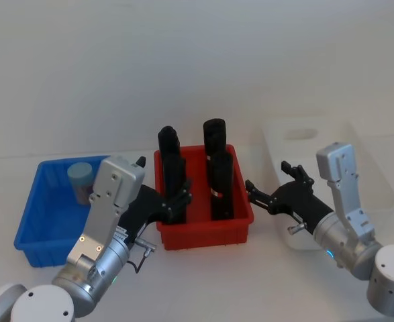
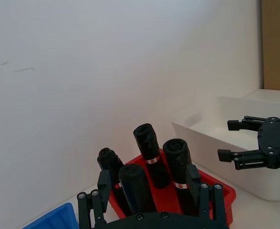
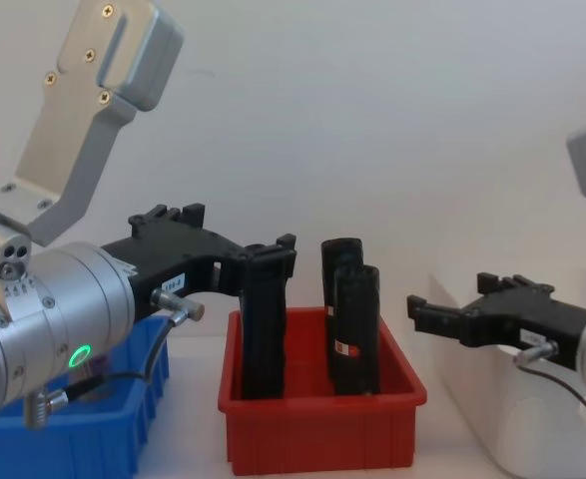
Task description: Pick the cotton swabs from the blue box and place them into the white box.
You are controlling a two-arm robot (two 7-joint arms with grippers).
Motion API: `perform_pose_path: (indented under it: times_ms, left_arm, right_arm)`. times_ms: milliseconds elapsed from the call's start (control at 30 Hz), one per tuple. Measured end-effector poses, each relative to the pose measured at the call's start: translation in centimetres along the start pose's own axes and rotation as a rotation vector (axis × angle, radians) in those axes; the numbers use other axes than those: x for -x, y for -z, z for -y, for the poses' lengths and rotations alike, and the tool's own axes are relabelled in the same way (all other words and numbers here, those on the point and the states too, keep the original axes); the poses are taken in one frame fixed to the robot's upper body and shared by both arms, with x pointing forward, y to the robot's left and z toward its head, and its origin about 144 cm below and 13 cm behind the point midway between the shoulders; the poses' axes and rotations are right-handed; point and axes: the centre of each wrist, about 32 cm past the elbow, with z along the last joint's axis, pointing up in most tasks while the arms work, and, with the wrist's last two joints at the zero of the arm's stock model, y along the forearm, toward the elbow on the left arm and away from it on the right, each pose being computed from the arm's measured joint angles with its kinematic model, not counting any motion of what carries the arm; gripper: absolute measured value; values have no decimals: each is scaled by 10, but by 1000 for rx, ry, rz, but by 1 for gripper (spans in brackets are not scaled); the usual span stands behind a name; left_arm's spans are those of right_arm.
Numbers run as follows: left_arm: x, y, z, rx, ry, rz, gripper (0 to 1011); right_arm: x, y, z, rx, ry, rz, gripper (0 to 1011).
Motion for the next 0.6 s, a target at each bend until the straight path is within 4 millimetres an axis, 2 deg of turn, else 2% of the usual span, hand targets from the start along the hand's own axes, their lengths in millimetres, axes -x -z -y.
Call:
perform_pose_path:
  times_ms: [600]
  left_arm:
    - [0,0,0,0,0,0,999]
  right_arm:
    - [-5,4,-38,20,-118,3,1001]
